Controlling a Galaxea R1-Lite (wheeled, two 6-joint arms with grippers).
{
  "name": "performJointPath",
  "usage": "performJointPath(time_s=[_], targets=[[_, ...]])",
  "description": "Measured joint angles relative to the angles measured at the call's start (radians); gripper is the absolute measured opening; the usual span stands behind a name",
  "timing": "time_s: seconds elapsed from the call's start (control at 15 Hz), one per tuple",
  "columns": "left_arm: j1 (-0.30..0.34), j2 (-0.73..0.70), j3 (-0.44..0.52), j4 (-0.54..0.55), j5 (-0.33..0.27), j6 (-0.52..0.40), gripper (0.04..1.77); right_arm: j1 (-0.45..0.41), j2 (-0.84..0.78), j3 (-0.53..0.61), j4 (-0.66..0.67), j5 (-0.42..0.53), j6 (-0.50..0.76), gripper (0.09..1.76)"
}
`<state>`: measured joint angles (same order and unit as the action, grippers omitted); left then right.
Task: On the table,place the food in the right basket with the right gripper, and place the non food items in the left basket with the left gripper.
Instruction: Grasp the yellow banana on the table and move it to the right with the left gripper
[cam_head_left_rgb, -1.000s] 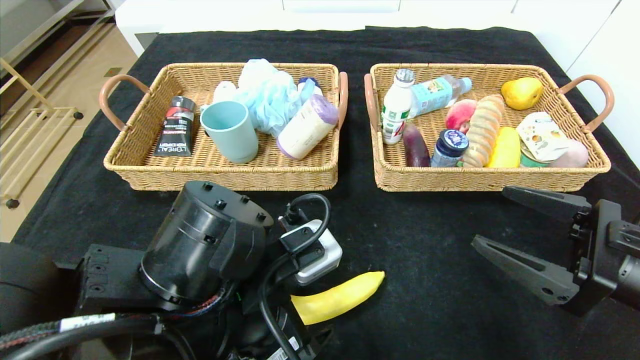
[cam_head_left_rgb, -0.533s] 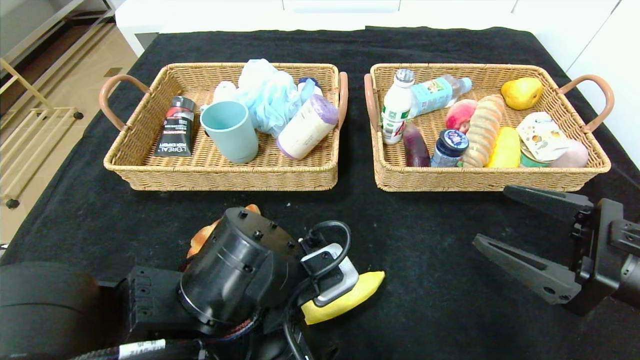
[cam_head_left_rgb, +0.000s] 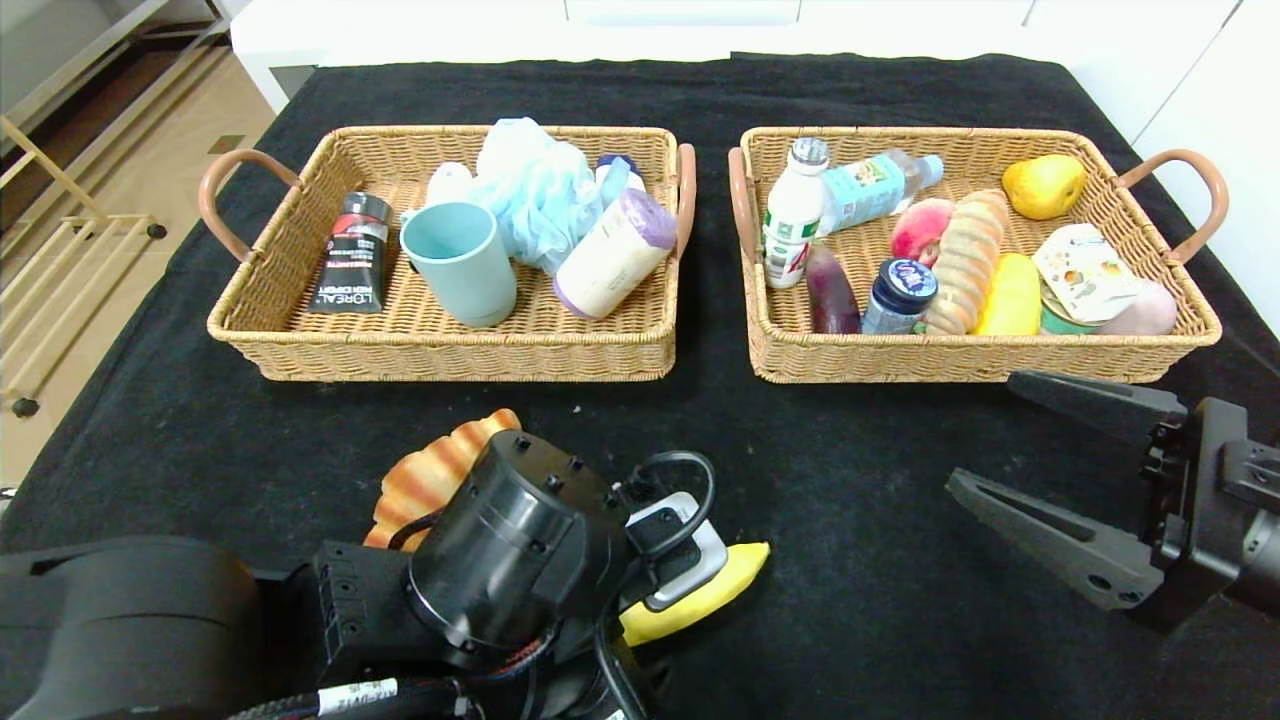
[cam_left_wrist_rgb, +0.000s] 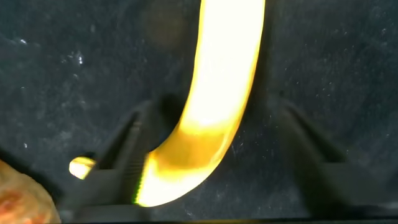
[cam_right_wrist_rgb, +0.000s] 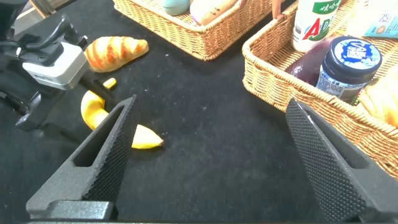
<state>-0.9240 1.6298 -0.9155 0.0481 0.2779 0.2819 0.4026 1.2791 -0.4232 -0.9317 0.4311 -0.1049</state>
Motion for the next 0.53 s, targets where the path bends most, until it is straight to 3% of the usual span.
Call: performJointPath(time_s=[0.27, 0.33, 0.53], targets=[[0.0, 0.004, 0.009, 0.0, 0.0, 0.002, 0.8, 0.001, 0.0, 0.001, 0.0, 0.0, 0.0, 1.71], [0.001, 0.004, 0.011, 0.0, 0.0, 0.001, 0.59, 0.001, 0.0, 0.001, 0.0, 0.0, 0.0, 1.71], [0.001, 0.006, 0.015, -0.003, 0.0, -0.001, 0.59, 0.001, 0.0, 0.002, 0.0, 0.0, -0.001, 1.71]])
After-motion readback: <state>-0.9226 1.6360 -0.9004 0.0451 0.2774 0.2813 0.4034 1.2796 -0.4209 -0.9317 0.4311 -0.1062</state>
